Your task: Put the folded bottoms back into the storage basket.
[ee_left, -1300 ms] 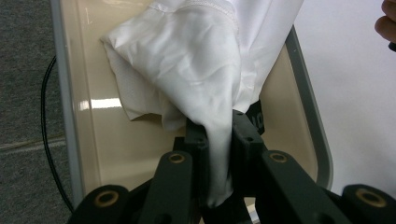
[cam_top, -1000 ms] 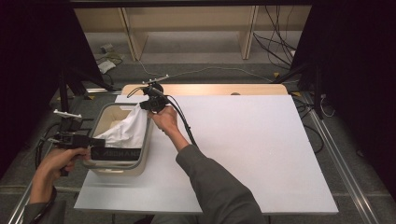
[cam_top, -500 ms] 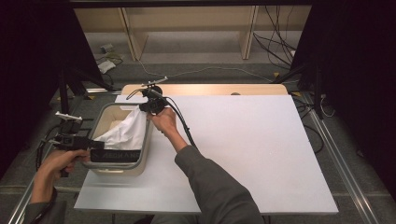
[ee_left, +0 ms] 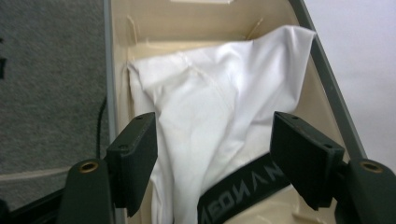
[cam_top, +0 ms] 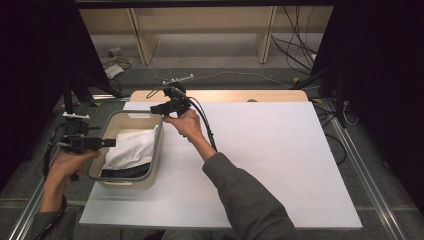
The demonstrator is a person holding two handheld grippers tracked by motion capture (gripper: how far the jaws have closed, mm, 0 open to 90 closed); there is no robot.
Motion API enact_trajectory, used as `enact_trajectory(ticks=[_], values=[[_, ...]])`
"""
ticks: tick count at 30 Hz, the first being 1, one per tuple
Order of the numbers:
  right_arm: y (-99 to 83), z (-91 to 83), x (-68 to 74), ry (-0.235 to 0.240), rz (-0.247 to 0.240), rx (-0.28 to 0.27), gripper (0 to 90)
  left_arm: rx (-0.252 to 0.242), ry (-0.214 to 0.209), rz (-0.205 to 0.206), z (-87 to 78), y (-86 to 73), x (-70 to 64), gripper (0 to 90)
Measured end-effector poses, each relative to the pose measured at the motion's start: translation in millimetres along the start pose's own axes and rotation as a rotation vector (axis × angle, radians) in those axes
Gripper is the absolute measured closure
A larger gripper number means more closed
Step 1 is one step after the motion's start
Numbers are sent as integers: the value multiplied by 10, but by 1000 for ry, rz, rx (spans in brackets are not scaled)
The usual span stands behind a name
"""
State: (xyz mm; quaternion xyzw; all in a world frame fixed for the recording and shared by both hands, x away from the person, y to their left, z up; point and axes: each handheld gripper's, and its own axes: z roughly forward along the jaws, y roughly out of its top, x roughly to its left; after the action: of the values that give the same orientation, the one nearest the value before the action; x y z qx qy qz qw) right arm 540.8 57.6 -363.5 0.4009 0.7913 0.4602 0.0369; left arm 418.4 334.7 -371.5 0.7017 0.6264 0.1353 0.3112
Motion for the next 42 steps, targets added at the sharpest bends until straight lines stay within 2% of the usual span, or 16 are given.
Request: enact_trajectory(ticks=[2,5,8,12,16,18,21,23,25,31,34,39,42], values=[[-17,-118,-29,0,-12,-11,335,5,16,20,70,61,-47,331],[-59,-294,-87,5,-26,-19,332,-8,43,11,176,164,-86,375],[-128,-476,-134,4,-45,-24,327,12,34,15,329,245,-139,446],[-243,-719,-202,19,-57,-43,327,80,29,22,569,251,-161,532],[-378,-901,-265,33,-62,-46,327,148,62,21,820,246,-175,601],[-449,-969,-288,33,-67,-42,332,198,80,36,944,223,-199,668],[-546,-1053,-325,43,-66,-39,333,252,119,33,1105,167,-179,797],[-600,-1104,-350,50,-66,-38,338,267,145,30,1192,131,-151,886],[-646,-1147,-377,49,-67,-41,341,253,148,15,1228,124,-123,891],[-731,-1250,-470,43,-49,-52,344,170,216,0,1281,159,-61,893],[-759,-1275,-514,37,-40,-53,345,146,245,0,1312,185,-46,894],[-801,-1320,-567,35,-27,-57,346,130,241,-21,1286,181,-27,892],[-834,-1352,-592,33,-20,-61,346,133,244,-12,1268,166,-36,891]])
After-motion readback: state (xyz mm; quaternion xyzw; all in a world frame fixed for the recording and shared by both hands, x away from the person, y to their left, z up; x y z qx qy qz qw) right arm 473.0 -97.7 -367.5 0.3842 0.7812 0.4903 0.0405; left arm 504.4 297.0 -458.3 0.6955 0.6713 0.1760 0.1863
